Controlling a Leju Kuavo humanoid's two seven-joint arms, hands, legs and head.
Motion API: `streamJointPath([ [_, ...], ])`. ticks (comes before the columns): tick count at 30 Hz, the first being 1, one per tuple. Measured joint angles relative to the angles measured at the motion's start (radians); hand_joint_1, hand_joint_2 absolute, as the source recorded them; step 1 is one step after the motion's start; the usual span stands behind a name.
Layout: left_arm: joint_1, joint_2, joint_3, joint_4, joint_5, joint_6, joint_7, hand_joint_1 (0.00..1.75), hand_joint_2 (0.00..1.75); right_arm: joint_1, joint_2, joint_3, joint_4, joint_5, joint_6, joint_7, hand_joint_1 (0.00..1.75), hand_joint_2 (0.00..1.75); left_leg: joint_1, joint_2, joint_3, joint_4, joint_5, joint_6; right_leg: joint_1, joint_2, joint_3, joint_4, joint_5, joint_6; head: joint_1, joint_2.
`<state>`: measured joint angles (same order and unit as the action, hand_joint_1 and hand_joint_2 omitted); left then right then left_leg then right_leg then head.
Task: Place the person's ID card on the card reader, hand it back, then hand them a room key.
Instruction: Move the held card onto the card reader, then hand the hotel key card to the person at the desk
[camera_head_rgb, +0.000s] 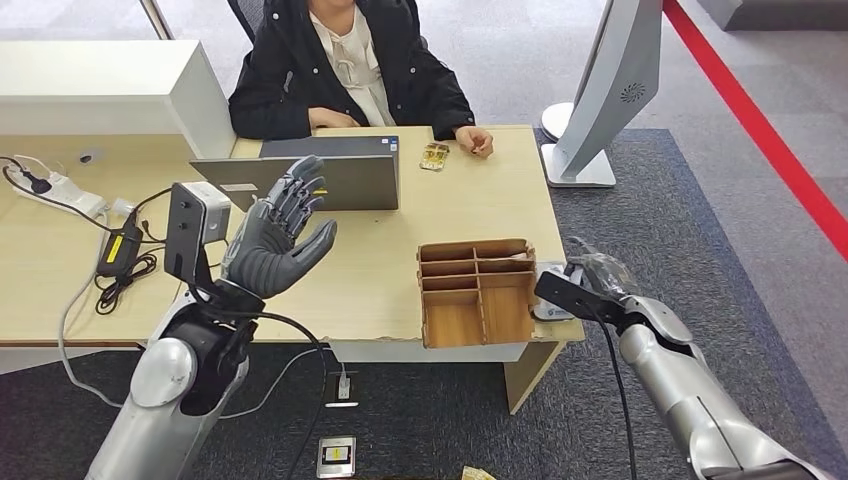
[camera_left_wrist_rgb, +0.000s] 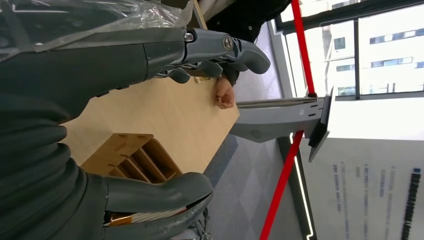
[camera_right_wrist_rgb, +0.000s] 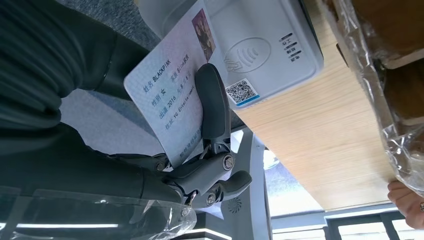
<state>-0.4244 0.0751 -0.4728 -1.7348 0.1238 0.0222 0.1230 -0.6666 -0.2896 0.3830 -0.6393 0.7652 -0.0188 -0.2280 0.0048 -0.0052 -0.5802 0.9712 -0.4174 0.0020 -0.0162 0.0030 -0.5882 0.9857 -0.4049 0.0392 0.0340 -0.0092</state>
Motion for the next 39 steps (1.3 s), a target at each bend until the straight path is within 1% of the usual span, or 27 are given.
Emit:
streamJointPath([
  [13, 0.009, 0.0, 0.02, -0.02, -0.003, -0.004, 0.012, 0.0, 1.75, -0.011, 0.014, 0.002, 0.048, 0.017, -0.004, 0.001, 1.75, 1.75, 0.0, 0.0, 0.007, 0.0, 0.0, 0.0, 0.0, 0.0, 0.007, -0.001, 0.0, 0.0, 0.0, 0.0],
  [26, 0.009, 0.0, 0.021, -0.029, -0.003, -0.007, 0.018, 0.0, 1.75, -0.046, 0.004, 0.001, 0.071, 0.014, -0.053, 0.003, 1.75, 1.75, 0.0, 0.0, 0.007, 0.0, 0.0, 0.0, 0.0, 0.0, 0.007, -0.001, 0.0, 0.0, 0.0, 0.0],
  [32, 0.009, 0.0, 0.02, -0.029, -0.002, -0.01, 0.016, 0.0, 1.75, -0.088, -0.014, -0.002, 0.082, 0.008, -0.069, -0.002, 1.75, 1.75, -0.001, 0.0, 0.006, 0.0, 0.0, 0.0, 0.0, 0.0, 0.006, -0.001, 0.0, 0.0, 0.0, 0.0],
  [39, 0.006, 0.0, 0.019, -0.029, 0.0, -0.01, 0.011, 0.0, 1.75, -0.157, -0.029, -0.009, 0.087, 0.001, -0.063, -0.017, 1.75, 1.75, -0.001, 0.0, 0.006, 0.0, 0.0, 0.0, 0.0, 0.0, 0.006, -0.001, 0.0, 0.0, 0.0, 0.0],
])
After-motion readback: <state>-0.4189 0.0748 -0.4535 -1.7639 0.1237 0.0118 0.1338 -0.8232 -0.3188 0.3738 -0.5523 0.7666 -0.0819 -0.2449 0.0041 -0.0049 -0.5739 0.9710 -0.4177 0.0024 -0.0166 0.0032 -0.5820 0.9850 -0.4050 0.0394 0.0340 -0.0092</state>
